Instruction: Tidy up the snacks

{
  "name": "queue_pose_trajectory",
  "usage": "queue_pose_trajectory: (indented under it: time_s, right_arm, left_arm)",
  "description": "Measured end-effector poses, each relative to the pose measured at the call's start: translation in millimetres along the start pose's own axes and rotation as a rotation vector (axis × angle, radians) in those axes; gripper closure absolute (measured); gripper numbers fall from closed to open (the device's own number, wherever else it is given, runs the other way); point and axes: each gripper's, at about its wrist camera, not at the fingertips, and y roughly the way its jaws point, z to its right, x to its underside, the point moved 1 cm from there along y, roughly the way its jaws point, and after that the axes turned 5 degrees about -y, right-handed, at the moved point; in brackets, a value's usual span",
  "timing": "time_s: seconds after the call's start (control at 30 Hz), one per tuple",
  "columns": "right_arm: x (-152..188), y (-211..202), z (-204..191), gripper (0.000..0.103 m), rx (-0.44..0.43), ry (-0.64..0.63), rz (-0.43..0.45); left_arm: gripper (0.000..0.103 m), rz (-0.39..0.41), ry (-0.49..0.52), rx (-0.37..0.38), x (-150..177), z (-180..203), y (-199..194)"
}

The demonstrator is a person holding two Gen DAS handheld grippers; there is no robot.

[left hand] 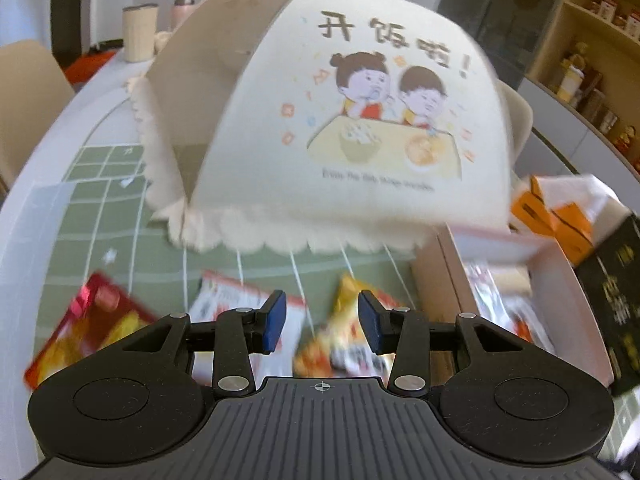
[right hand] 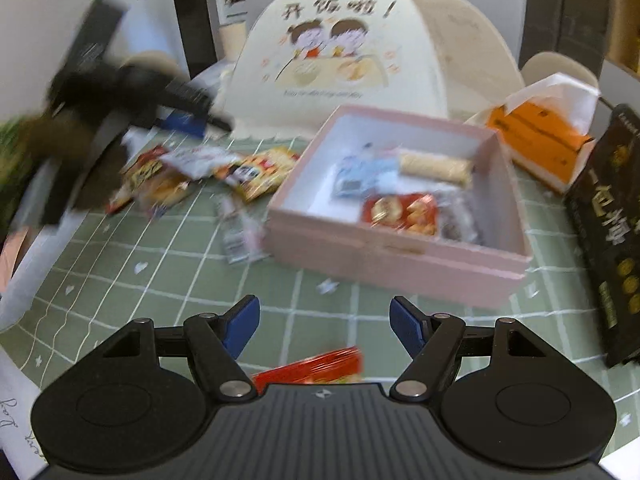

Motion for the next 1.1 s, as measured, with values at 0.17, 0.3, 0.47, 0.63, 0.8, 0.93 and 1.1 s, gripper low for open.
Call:
queue_pose_trajectory:
  time_s: [0.17,0.3,0.47,0.63,0.8,0.93,1.1]
  right_arm:
    - [-15.2,28.5,-34.8,0.031,-0.029,0.000,-0.015]
    - [-42.4,55.4,-75.4,0.048,-0.006,-0.108,0.042]
    - [-63.8,103.4,-116.4,0.058,0.115,-0.256,0.052]
    - [-77.8,134.0,-108.8,0.057,0.111,-0.202,0.006]
    - [-71.3,121.4,-106.4,0.065,0.046,-0.150,-0.057]
    - [-44.4,91.7,-101.7,0.065,-0.033,-0.102,-0.095]
    - [-15.4,59.6,-67.6,0.065,-0.003,-0.049,-0.112]
  left_arm:
    - [0.059,-0.151,0.065,0.090,-23.4,11.5,57.6]
    - [0.059,-0.191,0.208,0.104,-14.0,23.6,72.4]
    - [0.055,-0.247,0.366,0.149,3.1,21.9,65.8]
    - [0.055,-0.272,0.364,0.130,-0.9,6.2,59.7]
    - [0.055,-0.288,0.353,0.136,1.2,6.6,58.3]
    - [0.055,-0.315,0.385,0.144,13.1,17.7,49.9]
    - [0.055,-0.327,0.437,0.145,40.5,26.4,28.6]
